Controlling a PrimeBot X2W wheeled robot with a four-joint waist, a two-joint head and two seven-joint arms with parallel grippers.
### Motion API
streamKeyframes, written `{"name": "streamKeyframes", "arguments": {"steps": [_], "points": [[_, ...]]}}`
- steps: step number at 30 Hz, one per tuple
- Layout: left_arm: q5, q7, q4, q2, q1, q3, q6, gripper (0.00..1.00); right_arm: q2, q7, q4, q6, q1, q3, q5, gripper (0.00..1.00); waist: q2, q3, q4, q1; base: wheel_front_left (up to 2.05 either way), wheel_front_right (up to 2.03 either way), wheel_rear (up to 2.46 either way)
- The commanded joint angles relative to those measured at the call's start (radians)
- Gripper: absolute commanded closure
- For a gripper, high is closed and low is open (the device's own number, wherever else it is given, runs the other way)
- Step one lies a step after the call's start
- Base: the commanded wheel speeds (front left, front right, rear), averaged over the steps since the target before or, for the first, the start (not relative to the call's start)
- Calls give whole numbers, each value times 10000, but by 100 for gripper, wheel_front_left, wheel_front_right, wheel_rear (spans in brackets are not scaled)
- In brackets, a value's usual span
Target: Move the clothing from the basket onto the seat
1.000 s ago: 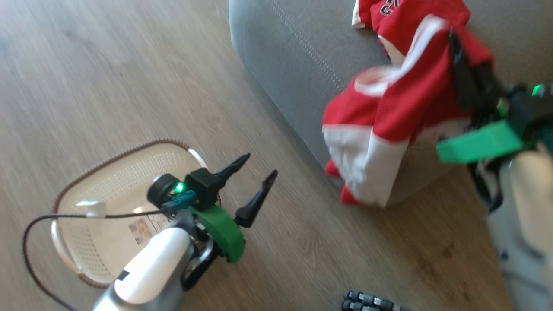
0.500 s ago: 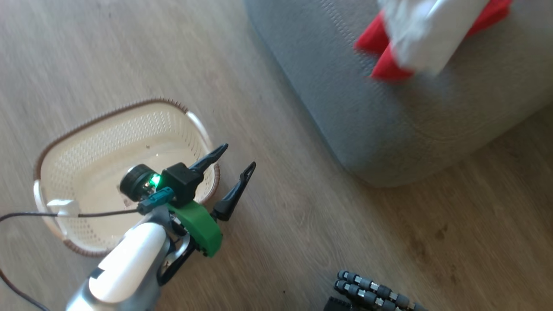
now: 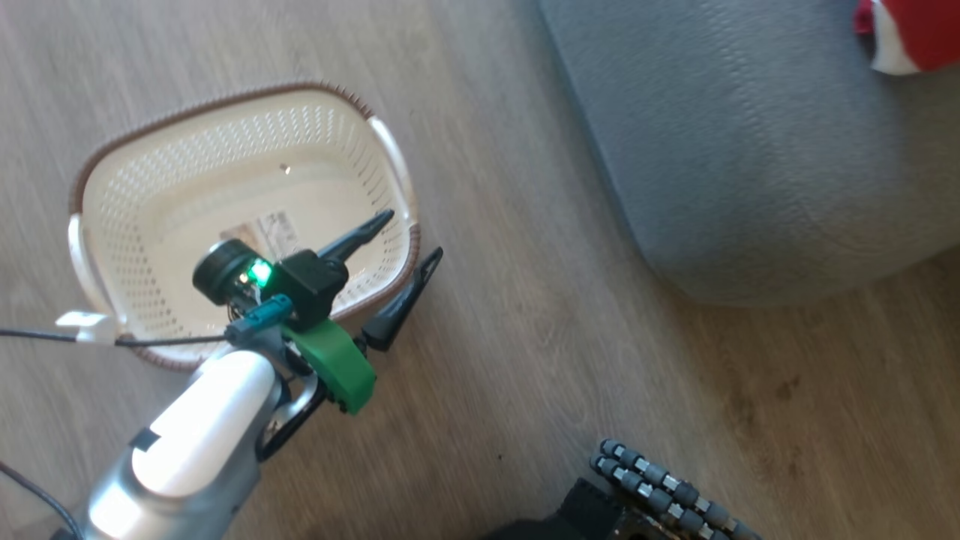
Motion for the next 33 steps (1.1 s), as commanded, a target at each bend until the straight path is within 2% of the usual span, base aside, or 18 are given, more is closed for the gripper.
{"name": "streamKeyframes", "arguments": {"steps": [1,9,15,16,17,18,19,24,26,33], "points": [[69,-95,-357,237,-303,275,-13,0,-178,56,-178,-6,50,-260,-58,100,0,328,276,-1,0,0,0],[72,-95,-525,328,-542,225,-13,0,1264,323,827,-6,1859,-2548,-706,100,0,866,671,-1,0,0,0],[11,-95,-474,345,-497,323,-13,0,2105,-210,1748,-6,2910,-3197,-852,99,0,950,838,-1,0,0,0],[0,-95,-457,338,-489,335,-13,0,2180,-372,1953,-6,3019,-3190,-826,85,0,927,861,-1,0,0,0],[-11,-95,-440,316,-480,341,-13,0,2235,-574,2154,-6,3095,-3205,-752,56,0,896,883,-1,0,0,0],[-16,-95,-429,285,-474,346,-13,0,2246,-770,2373,-6,3184,-3166,-726,6,0,851,907,-1,0,0,0],[-21,-95,-414,249,-468,344,-13,0,2230,-964,2593,-6,3262,-3099,-699,0,0,804,926,-1,0,0,0],[-56,-95,-330,42,-417,432,-13,0,2149,-1879,3625,-6,3660,-2491,-505,0,0,444,960,-1,0,0,0],[-64,-95,-301,-2,-395,457,-13,0,2147,-2007,3759,-6,3728,-2360,-422,0,0,361,962,-1,0,0,0],[-107,-95,-105,-380,-142,827,-13,0,2236,-2382,4043,-6,4697,-865,272,0,0,-356,1082,-1,0,0,0]]}}
